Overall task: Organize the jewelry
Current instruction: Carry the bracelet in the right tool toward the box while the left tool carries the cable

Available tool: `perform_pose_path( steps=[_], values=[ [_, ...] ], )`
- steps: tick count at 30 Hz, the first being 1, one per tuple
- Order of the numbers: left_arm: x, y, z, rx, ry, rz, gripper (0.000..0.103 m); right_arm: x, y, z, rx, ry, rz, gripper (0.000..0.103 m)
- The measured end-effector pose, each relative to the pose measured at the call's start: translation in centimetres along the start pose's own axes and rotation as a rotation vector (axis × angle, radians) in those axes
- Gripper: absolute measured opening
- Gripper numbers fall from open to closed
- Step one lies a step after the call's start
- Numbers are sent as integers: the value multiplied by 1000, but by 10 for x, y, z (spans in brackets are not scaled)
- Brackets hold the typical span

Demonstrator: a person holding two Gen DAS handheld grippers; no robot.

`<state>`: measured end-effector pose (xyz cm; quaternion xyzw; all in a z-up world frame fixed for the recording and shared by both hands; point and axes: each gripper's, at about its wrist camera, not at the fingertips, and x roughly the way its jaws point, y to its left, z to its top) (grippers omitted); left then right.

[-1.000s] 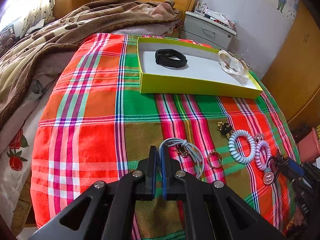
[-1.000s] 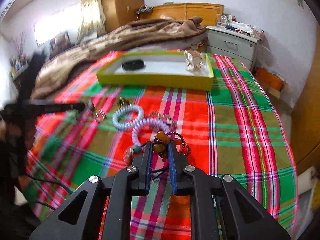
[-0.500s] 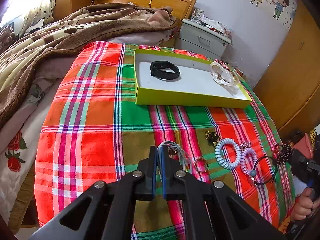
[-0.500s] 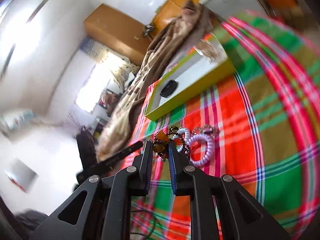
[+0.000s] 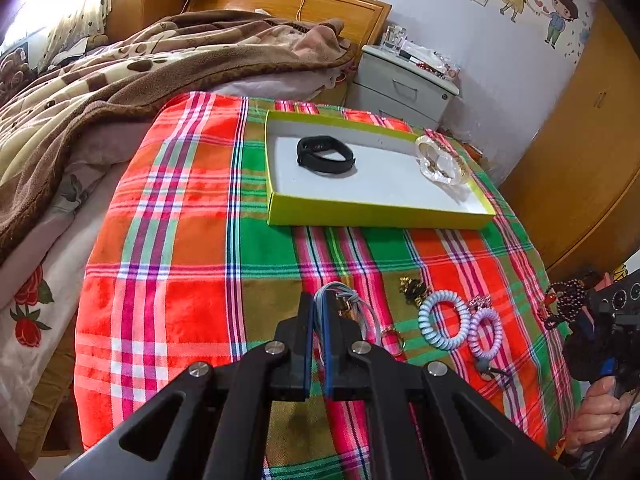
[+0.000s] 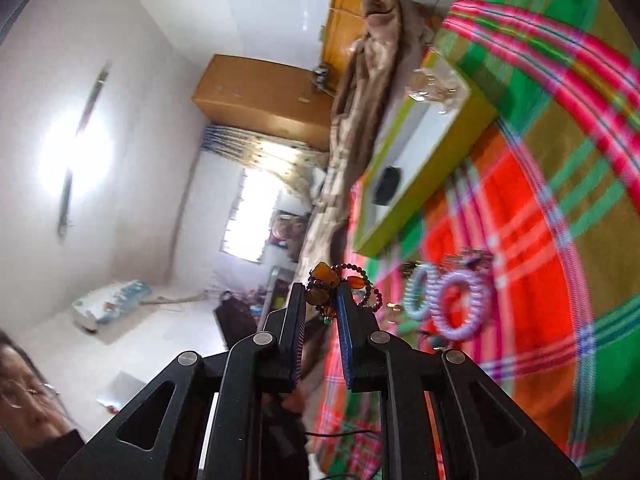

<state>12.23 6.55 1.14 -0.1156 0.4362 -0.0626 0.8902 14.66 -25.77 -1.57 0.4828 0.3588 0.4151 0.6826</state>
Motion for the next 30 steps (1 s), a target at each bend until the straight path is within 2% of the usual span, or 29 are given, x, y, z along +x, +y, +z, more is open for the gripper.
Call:
perform_pose_path(
  steps=[3,17,30],
  values=[
    [-1,-2,4,0,-5,-8,4,3,11,6,-63,-19,-68,16],
    [-8,-12,48,26,-61,-19,4,20,46,53,-227,-7,-154,16],
    [19,-22,106,44,-84,-34,4,79,44,120,-331,50,-302,16]
  ],
)
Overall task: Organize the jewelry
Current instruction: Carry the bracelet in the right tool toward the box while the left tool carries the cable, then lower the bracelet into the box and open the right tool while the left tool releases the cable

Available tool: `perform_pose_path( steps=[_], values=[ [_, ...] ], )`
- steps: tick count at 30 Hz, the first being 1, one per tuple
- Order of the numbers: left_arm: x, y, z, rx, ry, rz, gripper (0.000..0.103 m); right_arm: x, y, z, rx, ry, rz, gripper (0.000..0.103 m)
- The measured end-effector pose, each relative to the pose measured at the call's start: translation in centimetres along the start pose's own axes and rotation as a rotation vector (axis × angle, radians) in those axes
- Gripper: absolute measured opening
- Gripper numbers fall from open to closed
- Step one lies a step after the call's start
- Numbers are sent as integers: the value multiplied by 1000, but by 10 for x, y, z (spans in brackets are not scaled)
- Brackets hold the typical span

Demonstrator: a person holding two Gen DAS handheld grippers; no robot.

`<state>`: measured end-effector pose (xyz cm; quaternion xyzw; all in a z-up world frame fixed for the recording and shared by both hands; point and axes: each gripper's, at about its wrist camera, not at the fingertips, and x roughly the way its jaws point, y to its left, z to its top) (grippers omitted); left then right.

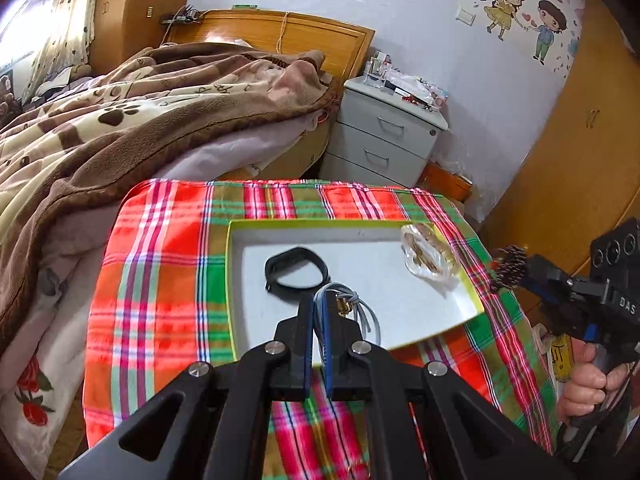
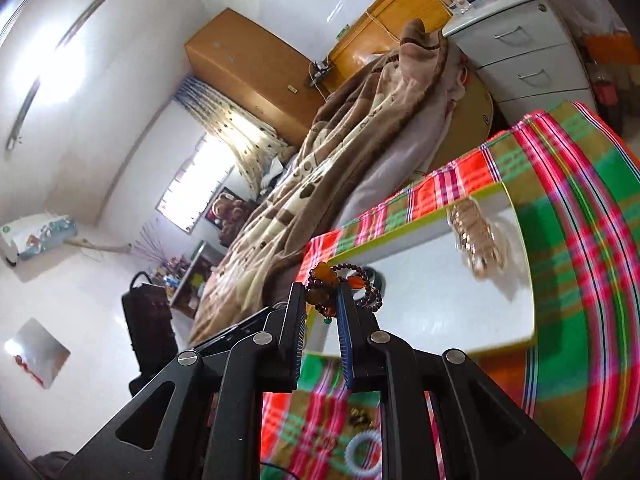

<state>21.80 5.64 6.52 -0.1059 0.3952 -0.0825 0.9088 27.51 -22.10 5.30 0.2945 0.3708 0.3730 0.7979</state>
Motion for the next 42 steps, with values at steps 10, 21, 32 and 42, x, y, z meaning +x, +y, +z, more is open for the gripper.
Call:
perform_pose_path(
  steps=[10,21,32,42],
  values=[
    [36,3,11,-16,47,0,4,58,-22,28,-54,91,-142,16],
    [72,16,-9,-30,145,59,5,114,-26,32,-217,195,-386,16],
    [85,26,-17,-49,184,104,5,148,-13,24,-424,263,-577,16],
    [85,25,-19,-47,179,110,6,157,-13,26,-429,278,-591,18]
  ],
)
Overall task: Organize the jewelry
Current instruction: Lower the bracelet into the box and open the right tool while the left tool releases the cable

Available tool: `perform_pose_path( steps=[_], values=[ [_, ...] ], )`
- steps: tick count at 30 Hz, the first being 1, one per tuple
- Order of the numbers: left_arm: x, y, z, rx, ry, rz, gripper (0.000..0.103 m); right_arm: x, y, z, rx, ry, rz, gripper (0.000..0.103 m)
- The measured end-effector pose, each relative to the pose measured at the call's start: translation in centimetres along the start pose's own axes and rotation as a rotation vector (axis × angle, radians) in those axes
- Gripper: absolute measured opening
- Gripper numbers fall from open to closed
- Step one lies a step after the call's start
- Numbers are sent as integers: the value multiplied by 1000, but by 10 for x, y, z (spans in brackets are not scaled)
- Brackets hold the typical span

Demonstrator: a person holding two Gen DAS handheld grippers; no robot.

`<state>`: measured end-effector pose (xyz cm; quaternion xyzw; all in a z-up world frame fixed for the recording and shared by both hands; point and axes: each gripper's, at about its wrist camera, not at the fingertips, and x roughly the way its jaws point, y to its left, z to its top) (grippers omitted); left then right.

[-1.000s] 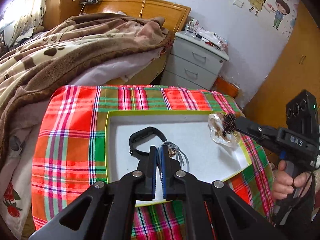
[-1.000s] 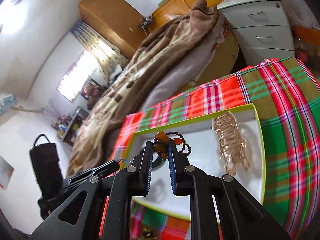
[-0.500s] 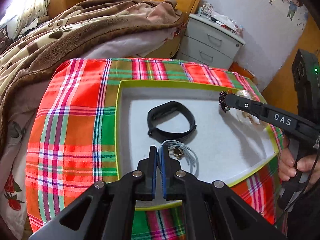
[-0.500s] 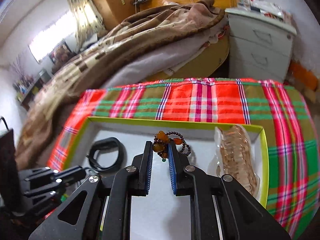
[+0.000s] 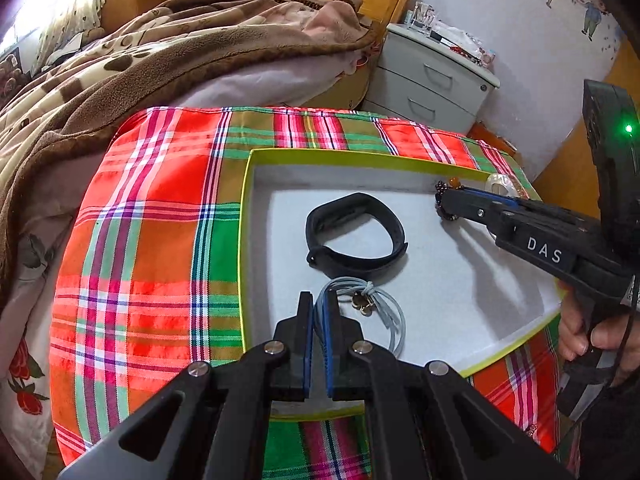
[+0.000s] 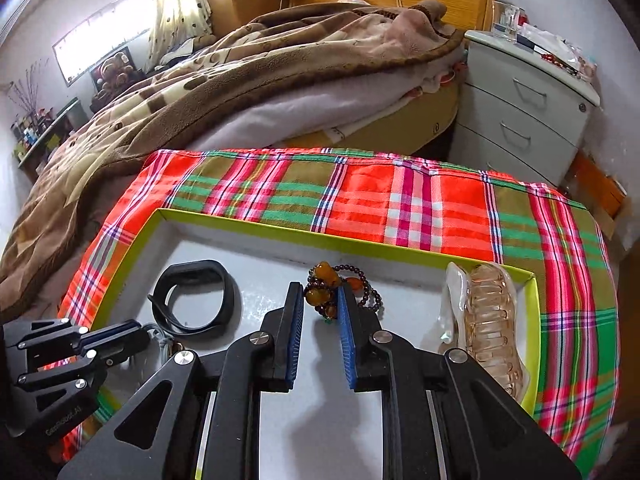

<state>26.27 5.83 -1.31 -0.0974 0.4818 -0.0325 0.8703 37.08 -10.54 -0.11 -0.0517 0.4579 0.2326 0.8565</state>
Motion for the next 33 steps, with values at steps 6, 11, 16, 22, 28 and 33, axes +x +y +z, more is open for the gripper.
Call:
perform_pose_path(
  steps=[6,11,16,22,28,33],
  values=[
    [-2,-1,1,-4,-4,1,13,-2,-1,1,22,-14,10,20],
    [-7,-2,1,-5,-16,2,27,-11,1,2,23,-42,10,23],
    [-16,-4,0,-3,-29,3,32,-25,1,1,38,-68,19,27],
    [-35,-9,-3,7,-64,0,37,-52,2,-9,49,-111,28,28],
    [-69,-9,-12,6,-123,-55,40,-97,-3,-35,73,-181,69,29],
    [-92,-6,-26,-9,-151,-101,41,-127,-8,-73,86,-197,75,29]
  ],
)
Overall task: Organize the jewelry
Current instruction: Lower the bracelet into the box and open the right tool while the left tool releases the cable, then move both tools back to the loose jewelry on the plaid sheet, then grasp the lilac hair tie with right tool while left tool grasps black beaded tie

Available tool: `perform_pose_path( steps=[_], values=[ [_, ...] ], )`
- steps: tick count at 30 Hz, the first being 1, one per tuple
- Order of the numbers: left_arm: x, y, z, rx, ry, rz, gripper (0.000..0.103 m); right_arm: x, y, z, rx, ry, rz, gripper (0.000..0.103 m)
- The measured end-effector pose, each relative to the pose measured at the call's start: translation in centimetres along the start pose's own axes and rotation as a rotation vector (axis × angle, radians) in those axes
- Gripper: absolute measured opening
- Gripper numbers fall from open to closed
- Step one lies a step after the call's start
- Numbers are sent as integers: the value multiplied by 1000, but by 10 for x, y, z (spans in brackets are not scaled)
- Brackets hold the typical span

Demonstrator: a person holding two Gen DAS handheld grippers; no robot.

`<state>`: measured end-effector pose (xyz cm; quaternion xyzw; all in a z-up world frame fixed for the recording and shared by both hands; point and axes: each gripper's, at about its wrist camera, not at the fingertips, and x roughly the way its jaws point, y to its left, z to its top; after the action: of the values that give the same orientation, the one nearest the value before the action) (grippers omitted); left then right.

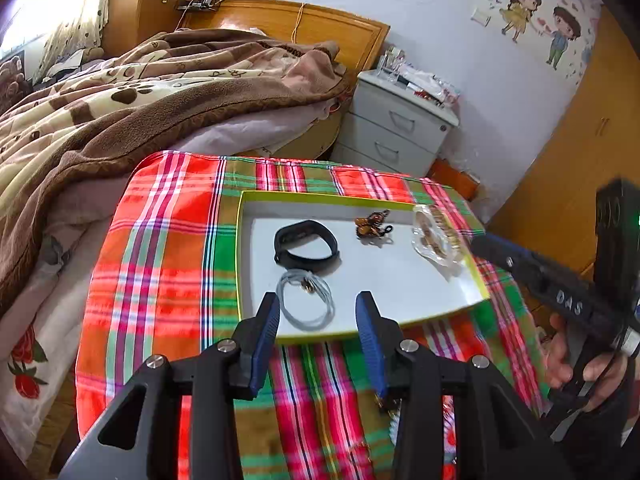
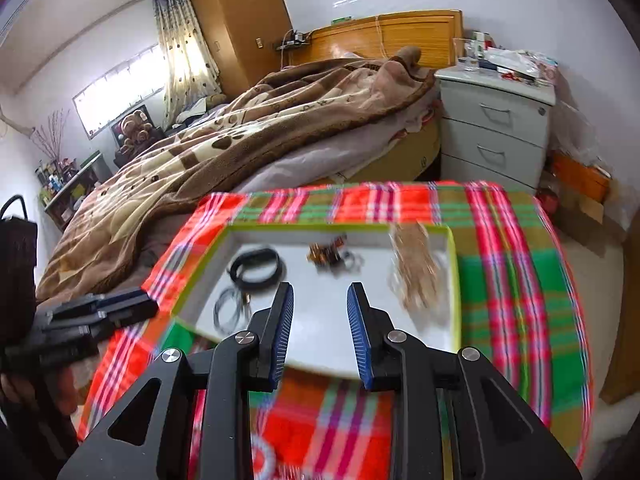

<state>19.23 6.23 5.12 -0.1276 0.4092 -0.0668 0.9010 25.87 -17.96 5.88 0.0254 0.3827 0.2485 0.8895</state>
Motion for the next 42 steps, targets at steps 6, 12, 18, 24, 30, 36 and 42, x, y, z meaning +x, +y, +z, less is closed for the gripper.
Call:
perform_pose_path(
  steps=[6,12,18,24,30,36,42],
  values=[
    [-15,4,-23,-10,7,-10,41,-18,-3,-49,-10,57,-32,29],
    [-16,3,-51,6,59,-19,41,-26,-10,-93,38,120,-24,29],
    [-14,-1,-74,17,105,-30,41,-29,-10,-119,72,150,0,29],
    [-15,-7,-90,34,125,-43,41,-19,5,-133,45,194,-30,29],
    [-16,-15,-97,58,143,-52,41,-19,15,-137,3,179,-83,19],
    [-17,-27,-101,90,150,-69,41,-30,11,-142,23,142,-98,10],
    [-13,-45,-106,142,172,-89,41,-50,-6,-141,113,51,-114,10]
  ],
)
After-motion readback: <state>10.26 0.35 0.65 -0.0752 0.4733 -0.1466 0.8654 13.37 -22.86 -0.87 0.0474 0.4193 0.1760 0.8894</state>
